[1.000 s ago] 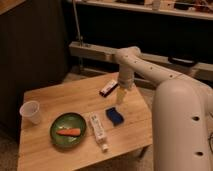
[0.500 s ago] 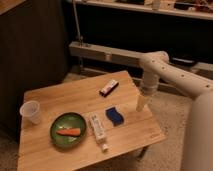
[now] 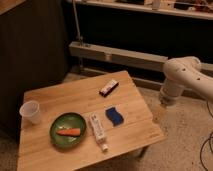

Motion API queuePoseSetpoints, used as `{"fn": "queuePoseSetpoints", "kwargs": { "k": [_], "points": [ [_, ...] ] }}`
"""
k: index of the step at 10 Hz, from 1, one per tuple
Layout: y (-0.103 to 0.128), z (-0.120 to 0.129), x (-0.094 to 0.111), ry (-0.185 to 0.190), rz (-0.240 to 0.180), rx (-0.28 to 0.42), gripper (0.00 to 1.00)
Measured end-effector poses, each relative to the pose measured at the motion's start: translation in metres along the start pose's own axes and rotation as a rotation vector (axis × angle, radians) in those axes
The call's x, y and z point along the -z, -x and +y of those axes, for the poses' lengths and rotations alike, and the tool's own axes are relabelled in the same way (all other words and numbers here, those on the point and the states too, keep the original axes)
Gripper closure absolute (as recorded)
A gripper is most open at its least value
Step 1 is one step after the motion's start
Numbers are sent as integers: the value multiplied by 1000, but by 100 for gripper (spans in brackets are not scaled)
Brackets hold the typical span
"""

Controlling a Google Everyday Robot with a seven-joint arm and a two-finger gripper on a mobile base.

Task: Move the arm in a circular motion

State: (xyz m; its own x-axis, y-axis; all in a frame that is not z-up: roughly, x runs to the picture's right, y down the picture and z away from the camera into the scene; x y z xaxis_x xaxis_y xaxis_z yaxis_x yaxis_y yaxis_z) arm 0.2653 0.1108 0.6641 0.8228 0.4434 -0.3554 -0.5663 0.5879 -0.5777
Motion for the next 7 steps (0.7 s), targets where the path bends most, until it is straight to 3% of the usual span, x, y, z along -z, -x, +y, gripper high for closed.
{"fn": "queuePoseSetpoints", "kwargs": {
  "k": [3, 4, 6, 7],
  "points": [
    [25, 76, 36, 4, -45, 116, 20],
    [47, 117, 50, 21, -61, 180, 20],
    [75, 166, 63, 58, -88, 275, 20],
    [103, 205, 73, 84, -112, 366, 20]
  ]
}}
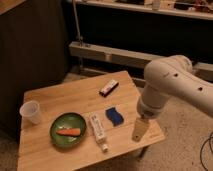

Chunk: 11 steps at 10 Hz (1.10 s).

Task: Move the arm in a circular motion

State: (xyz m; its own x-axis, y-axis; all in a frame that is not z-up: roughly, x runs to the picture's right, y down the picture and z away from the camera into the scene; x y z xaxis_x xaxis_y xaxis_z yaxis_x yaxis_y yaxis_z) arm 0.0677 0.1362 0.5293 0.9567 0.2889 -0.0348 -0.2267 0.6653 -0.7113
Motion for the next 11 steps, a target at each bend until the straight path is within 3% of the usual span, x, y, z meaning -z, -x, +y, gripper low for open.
{"fn": "queuePoseSetpoints", "kwargs": {
  "k": [2, 3, 4, 8, 11],
  "points": [
    [49, 17, -3, 17, -29, 102, 20],
    [87, 19, -9, 27, -49, 163, 20],
    [105, 16, -11, 27, -56, 193, 20],
    [202, -9, -25, 15, -83, 371, 20],
    [273, -36, -42, 5, -57, 460, 20]
  ]
}}
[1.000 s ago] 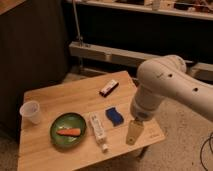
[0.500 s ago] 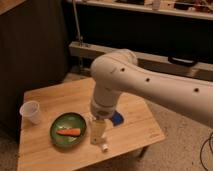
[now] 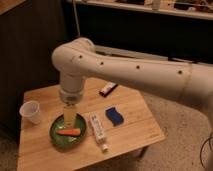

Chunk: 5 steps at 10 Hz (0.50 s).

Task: Move the arm in a circular motion

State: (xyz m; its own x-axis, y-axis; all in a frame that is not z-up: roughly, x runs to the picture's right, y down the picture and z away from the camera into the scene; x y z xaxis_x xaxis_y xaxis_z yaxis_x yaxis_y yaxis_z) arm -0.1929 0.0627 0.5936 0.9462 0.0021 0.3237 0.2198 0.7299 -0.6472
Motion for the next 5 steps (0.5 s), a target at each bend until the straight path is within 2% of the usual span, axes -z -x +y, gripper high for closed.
{"fn": "queuePoseSetpoints", "kwargs": {
  "k": [1, 2, 4, 5],
  "points": [
    [8, -19, -10, 10, 13, -3, 20],
    [9, -50, -29, 27, 37, -34, 20],
    [-7, -92, -54, 57, 72, -102, 20],
    [-23, -117, -69, 76, 94, -160, 20]
  ]
}}
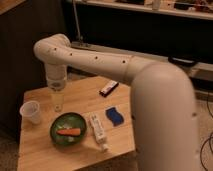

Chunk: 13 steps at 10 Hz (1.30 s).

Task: Move the arm in a circular motion

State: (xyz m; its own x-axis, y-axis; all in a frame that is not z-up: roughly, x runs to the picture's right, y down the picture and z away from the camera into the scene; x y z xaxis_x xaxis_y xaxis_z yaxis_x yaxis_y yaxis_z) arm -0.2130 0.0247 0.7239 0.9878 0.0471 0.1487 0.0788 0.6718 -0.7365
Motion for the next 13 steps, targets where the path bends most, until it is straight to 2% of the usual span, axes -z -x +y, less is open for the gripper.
{"fn": "queuePoseSetpoints", "kwargs": {
  "k": [2, 5, 13],
  "points": [
    [-28, -39, -22, 32, 39, -105, 20],
    [-79, -66, -42, 50, 68, -209, 20],
    [-170, -57, -44, 78, 107, -377, 20]
  ]
}}
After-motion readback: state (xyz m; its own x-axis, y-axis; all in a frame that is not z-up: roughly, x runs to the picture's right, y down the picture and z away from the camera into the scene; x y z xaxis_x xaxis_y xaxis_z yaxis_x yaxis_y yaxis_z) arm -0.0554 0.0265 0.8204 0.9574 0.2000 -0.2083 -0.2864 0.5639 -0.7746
